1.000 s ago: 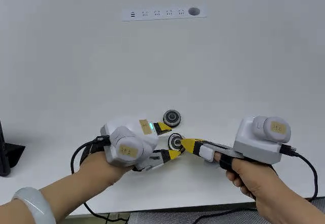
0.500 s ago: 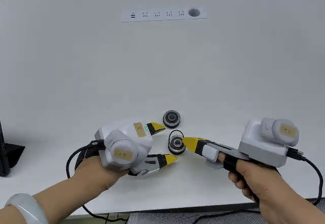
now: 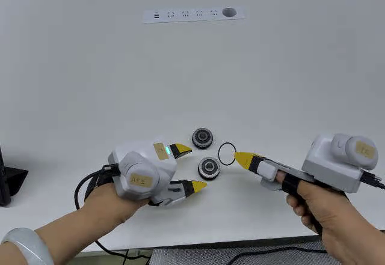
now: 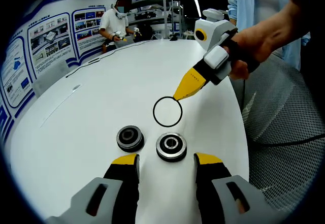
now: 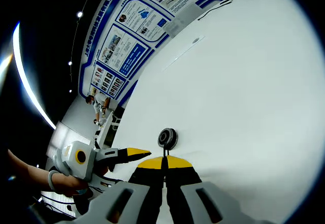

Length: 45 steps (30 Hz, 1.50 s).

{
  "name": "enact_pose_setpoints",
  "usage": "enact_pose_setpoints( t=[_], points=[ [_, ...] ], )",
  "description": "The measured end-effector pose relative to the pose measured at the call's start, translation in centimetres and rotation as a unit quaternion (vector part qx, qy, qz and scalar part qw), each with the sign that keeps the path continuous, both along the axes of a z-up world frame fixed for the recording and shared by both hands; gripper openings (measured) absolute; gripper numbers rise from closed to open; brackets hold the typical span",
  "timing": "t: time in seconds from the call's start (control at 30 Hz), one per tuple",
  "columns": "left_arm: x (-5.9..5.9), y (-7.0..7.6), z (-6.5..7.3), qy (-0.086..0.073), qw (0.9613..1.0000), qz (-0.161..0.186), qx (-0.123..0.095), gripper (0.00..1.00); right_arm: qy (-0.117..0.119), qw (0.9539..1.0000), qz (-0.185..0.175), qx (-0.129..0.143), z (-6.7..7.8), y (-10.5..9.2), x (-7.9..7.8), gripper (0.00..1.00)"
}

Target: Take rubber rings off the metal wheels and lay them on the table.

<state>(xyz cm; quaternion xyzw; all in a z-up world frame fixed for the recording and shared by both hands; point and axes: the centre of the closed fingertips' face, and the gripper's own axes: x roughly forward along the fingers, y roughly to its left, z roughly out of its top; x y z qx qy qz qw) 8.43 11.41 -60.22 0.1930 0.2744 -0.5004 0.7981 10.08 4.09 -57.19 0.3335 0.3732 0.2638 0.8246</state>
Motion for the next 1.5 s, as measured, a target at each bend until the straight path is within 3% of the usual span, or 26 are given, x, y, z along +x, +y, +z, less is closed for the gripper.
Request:
enact_pose_setpoints(
  t=[0.37,0.87,1.5],
  points=[
    [0.0,0.0,0.0,0.002,1.0,0.0,0.0,0.43,0.004,0.9998,-0.016,-0.012,-0.4,-0.9,0.3,0.02],
    [0.0,0.1,-0.1,0.004,1.0,0.0,0.001,0.42,0.018,0.9984,-0.028,-0.046,-2.1,-2.3,-0.1,0.02],
    [0.1,-0.2,0.2,0.002,1.0,0.0,-0.001,0.41,-0.003,0.9941,-0.008,-0.108,-3.5,-3.2,0.5,0.09]
  ],
)
